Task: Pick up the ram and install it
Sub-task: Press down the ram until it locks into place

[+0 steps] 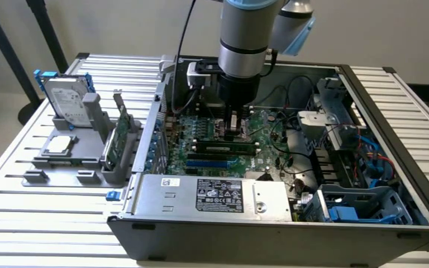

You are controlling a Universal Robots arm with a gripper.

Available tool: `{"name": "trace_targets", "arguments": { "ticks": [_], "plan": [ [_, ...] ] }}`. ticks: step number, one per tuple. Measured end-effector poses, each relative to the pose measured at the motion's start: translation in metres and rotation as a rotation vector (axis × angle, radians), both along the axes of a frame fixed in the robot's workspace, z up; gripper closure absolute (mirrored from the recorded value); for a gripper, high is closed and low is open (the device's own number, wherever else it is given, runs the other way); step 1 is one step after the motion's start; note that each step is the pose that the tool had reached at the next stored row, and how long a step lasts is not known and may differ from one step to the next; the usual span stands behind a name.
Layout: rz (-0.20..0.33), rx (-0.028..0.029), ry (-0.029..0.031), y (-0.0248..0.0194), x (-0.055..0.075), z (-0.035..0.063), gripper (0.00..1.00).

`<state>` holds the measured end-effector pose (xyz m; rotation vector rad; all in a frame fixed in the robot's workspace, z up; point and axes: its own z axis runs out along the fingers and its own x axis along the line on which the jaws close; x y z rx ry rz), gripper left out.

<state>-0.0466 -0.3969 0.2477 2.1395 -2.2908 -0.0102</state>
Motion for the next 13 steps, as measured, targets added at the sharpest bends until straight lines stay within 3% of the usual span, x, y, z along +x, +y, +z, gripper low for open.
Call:
{"name": "trace_targets", "arguments": {
  "ticks": [6,13],
  "plan": [
    [0.000,0.0000,0.0000,0.0000,0.0000,0.0000,0.89],
    [0.000,-0.0001,-0.0046,0.0008,-0.0008,-0.0046,0.89]
  ]
}}
